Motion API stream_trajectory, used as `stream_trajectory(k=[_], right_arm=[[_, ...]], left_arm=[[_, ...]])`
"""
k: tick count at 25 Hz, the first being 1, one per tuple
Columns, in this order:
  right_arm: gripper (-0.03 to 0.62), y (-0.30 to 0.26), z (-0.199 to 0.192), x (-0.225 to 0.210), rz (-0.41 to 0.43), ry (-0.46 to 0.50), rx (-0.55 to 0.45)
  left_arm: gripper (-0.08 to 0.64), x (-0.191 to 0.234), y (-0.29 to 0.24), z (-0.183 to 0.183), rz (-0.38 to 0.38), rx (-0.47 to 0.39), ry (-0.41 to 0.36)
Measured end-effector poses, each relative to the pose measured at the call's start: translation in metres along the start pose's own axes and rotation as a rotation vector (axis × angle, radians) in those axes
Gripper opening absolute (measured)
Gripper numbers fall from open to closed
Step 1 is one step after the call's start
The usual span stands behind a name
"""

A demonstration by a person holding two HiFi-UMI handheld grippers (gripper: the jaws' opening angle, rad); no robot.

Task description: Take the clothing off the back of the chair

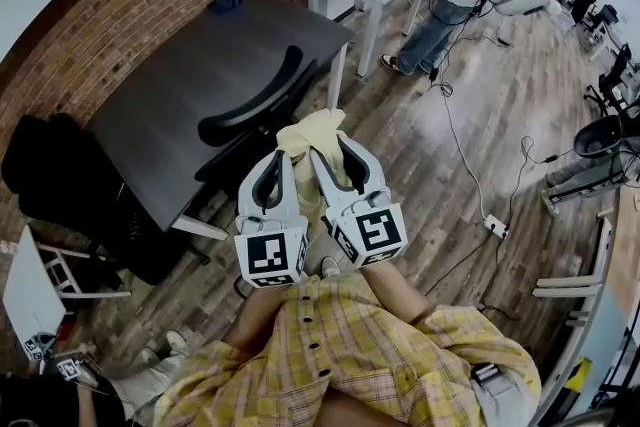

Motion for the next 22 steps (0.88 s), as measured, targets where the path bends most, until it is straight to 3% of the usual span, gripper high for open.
stream_trajectory(k=[22], right_arm=[[0.15,-0.0054,-0.0061,-0.0034,-0.003,-0.011,0.007]], left_arm=[[0.0,0.0044,-0.009,-0.0038,-0.001,0.002,-0.006]])
Point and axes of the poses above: the fingertips, and each gripper's own axes: y backward along the fingers, x to its left, z out of its top, the point moved 8 cm from there along y, backward along the fingers, and after that the axes turned 5 degrees about x, right-handed, at the moved point
